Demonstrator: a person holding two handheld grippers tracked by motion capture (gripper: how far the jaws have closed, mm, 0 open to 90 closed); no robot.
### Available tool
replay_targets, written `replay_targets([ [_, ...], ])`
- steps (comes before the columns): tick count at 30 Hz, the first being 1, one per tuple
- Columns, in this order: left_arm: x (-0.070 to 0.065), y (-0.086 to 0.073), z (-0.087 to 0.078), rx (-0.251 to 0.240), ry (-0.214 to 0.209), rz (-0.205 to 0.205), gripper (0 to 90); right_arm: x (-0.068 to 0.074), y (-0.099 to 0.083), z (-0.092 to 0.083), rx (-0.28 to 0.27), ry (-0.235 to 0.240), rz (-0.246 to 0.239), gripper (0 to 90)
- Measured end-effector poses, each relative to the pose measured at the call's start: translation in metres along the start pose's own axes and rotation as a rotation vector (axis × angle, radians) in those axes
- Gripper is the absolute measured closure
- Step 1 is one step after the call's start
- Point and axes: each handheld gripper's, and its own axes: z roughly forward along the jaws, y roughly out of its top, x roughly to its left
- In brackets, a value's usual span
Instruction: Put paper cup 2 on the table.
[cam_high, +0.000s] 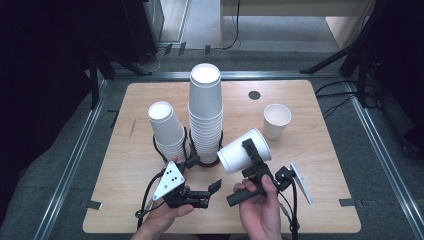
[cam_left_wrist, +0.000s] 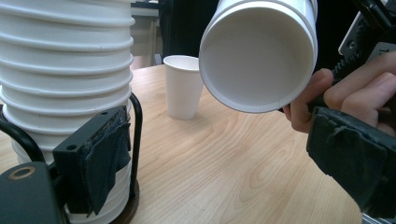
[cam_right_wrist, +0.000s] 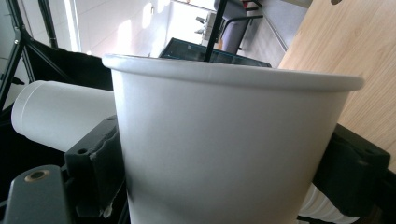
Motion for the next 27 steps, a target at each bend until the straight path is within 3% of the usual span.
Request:
replay_targets([
  [10,0.0014,0.0002,-0.0002,0.004,0.001,-0.006,6.6,0.0034,0.0005,-0.0013,-0.017,-0.003,-0.100,13.8],
  [12,0.0015,0.0003,-0.0005,0.002,0.002,-0.007,6.6,0.0030,0.0005,-0.0009,-0.025,-0.015,-0.138,13.8],
  [20,0.0030,0.0007,-0.0009,0.006,0.004,-0.014,6.6,0.0026,-0.0001,0.0000,-0.020,-0.026,-0.195,13.9],
  [21,0.0031,0.0006,-0.0008,0.008,0.001,-0.014,6.6,0.0035,-0.0002,0.0001,-0.020,-0.028,-0.229,14.0],
  [27,0.0030,0.0007,-0.0012,0.007,0.006,-0.013,6.6,0.0060,0.0023,0.0003,-0.037,-0.026,-0.315,14.1],
])
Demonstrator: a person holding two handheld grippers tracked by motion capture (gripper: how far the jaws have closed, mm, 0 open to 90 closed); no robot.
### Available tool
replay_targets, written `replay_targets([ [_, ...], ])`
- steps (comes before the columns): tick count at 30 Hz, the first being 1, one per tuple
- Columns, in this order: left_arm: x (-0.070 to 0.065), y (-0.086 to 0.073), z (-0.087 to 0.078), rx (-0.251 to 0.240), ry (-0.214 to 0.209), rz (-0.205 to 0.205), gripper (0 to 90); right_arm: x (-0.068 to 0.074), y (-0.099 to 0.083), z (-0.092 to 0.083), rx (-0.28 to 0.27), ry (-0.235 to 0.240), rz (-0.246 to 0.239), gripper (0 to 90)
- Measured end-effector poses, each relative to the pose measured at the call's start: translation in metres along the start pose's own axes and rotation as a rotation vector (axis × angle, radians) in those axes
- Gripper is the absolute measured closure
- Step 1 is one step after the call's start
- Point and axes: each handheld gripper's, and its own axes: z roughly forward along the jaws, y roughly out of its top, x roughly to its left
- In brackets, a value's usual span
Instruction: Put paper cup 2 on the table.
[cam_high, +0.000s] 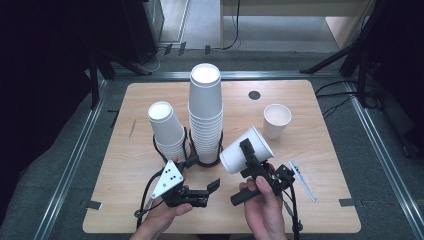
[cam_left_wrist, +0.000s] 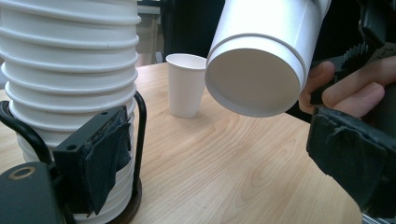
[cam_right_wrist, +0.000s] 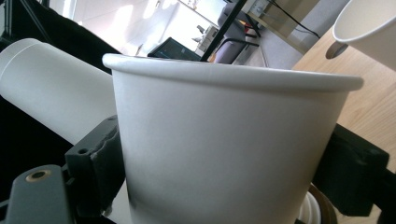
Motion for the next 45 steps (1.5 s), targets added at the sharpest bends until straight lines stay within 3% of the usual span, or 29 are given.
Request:
replay_targets([
  [3,0.000,0.000,0.000,0.003,0.001,0.002,6.6,0.001,0.001,0.000,0.000,-0.001,-0.019,14.1],
  [5,0.001,0.000,0.000,0.003,0.003,0.002,6.6,0.002,0.003,-0.001,-0.004,0.001,-0.066,14.1],
  [9,0.001,0.000,0.000,0.004,0.003,0.002,6.6,0.002,0.005,-0.002,-0.015,0.002,-0.101,14.1],
  [14,0.001,-0.001,0.000,0.004,0.005,0.002,6.6,0.000,0.008,-0.002,-0.039,-0.005,-0.182,14.1],
  [23,0.002,-0.001,-0.001,0.006,0.010,0.002,6.6,-0.004,0.012,0.002,-0.102,-0.045,-0.363,14.2],
  [25,0.002,-0.001,-0.001,0.006,0.011,0.001,6.6,-0.007,0.012,0.003,-0.121,-0.057,-0.433,14.1],
  [29,0.002,-0.001,0.000,0.007,0.011,-0.002,6.6,-0.010,0.013,0.005,-0.126,-0.072,-0.474,14.1],
  [30,0.002,-0.001,0.000,0.007,0.011,-0.001,6.6,-0.013,0.014,0.007,-0.138,-0.079,-0.524,14.2],
  [31,0.002,-0.001,0.000,0.007,0.011,-0.001,6.6,-0.013,0.014,0.007,-0.138,-0.079,-0.524,14.2],
  [32,0.002,-0.001,0.000,0.009,0.011,0.001,6.6,-0.015,0.014,0.008,-0.146,-0.084,-0.567,14.1],
  [33,0.002,-0.001,0.000,0.009,0.011,0.001,6.6,-0.015,0.014,0.008,-0.146,-0.084,-0.567,14.1],
  [36,0.002,-0.002,0.000,0.008,0.010,0.000,6.6,-0.022,0.015,0.013,-0.161,-0.104,-0.640,14.1],
  [37,0.002,-0.002,0.000,0.008,0.010,0.000,6.6,-0.022,0.015,0.013,-0.161,-0.104,-0.640,14.1],
  [38,0.002,-0.002,0.000,0.008,0.011,-0.001,6.6,-0.026,0.015,0.015,-0.167,-0.120,-0.681,14.1],
  [45,0.004,-0.004,0.001,0.015,0.014,-0.011,6.6,-0.040,0.016,0.021,-0.169,-0.146,-0.776,14.1],
])
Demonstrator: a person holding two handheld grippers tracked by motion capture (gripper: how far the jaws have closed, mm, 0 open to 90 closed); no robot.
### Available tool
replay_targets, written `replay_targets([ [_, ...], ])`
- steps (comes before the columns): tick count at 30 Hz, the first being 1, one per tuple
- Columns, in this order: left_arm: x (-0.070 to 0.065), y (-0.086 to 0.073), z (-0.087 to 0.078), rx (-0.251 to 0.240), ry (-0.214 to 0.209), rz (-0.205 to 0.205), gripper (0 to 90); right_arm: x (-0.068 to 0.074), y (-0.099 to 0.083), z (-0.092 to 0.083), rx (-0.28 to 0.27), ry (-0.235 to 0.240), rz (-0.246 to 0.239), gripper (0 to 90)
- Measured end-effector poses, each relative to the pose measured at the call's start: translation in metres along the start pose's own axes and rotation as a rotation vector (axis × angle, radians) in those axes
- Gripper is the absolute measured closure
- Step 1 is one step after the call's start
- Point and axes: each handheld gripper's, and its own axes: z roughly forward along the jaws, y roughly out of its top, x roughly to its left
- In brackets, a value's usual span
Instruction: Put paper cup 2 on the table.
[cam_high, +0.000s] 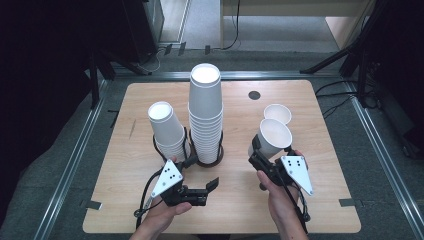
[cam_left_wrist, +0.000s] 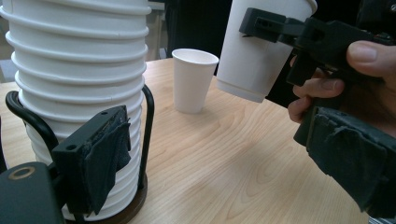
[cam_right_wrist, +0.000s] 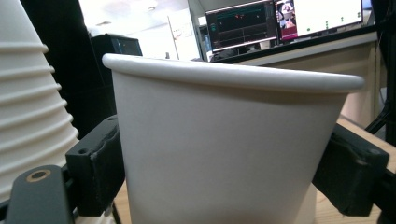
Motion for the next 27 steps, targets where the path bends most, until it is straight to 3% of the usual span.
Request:
replay_targets([
  [4,0.000,0.000,0.000,0.001,0.000,0.000,6.6,-0.003,-0.005,0.003,-0.003,0.002,-0.036,14.1],
  [5,0.000,0.000,0.000,0.002,-0.001,0.000,6.6,-0.004,-0.008,0.005,0.003,0.009,-0.068,14.1],
  [9,-0.001,0.000,0.001,0.004,-0.003,0.002,6.6,-0.007,-0.014,0.009,0.004,0.022,-0.115,14.1],
  [27,0.000,0.000,-0.001,0.005,0.001,0.002,6.6,-0.015,-0.038,0.027,0.078,0.086,-0.242,14.1],
])
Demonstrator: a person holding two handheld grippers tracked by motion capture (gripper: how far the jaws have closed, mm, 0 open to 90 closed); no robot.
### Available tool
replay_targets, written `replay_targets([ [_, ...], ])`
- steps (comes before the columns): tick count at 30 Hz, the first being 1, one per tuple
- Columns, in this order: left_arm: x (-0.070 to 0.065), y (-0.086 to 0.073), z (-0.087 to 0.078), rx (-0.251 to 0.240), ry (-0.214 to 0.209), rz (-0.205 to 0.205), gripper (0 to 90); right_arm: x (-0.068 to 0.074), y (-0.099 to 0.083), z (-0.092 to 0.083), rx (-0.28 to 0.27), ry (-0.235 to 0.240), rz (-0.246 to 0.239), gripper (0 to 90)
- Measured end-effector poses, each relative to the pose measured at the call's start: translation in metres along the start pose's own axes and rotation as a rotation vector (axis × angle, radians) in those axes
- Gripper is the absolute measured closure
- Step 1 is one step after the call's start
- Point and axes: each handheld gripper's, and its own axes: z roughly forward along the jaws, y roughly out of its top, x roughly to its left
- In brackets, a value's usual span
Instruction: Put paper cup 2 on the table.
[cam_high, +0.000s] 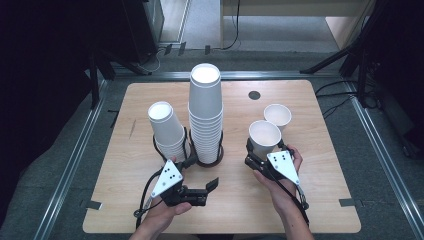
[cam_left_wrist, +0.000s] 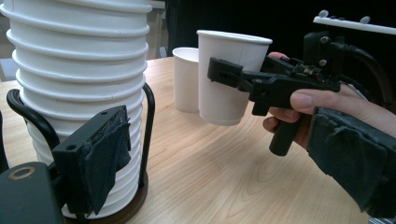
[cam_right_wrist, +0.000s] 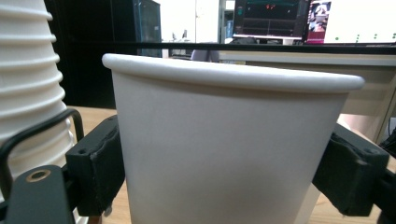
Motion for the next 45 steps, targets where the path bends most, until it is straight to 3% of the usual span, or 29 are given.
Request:
replay_targets([
  [12,0.001,-0.001,0.000,0.001,0.008,-0.005,6.6,-0.003,-0.013,0.010,0.050,0.036,-0.036,14.1],
  [28,0.004,-0.001,-0.002,-0.003,0.016,-0.012,6.6,-0.004,-0.020,0.023,0.108,0.044,-0.061,14.1],
  [37,0.004,-0.001,-0.002,-0.002,0.017,-0.016,6.6,-0.005,-0.027,0.029,0.154,0.060,-0.110,14.1],
  [45,0.004,-0.002,-0.001,0.003,0.021,-0.015,6.6,-0.007,-0.031,0.030,0.186,0.055,-0.120,14.0],
])
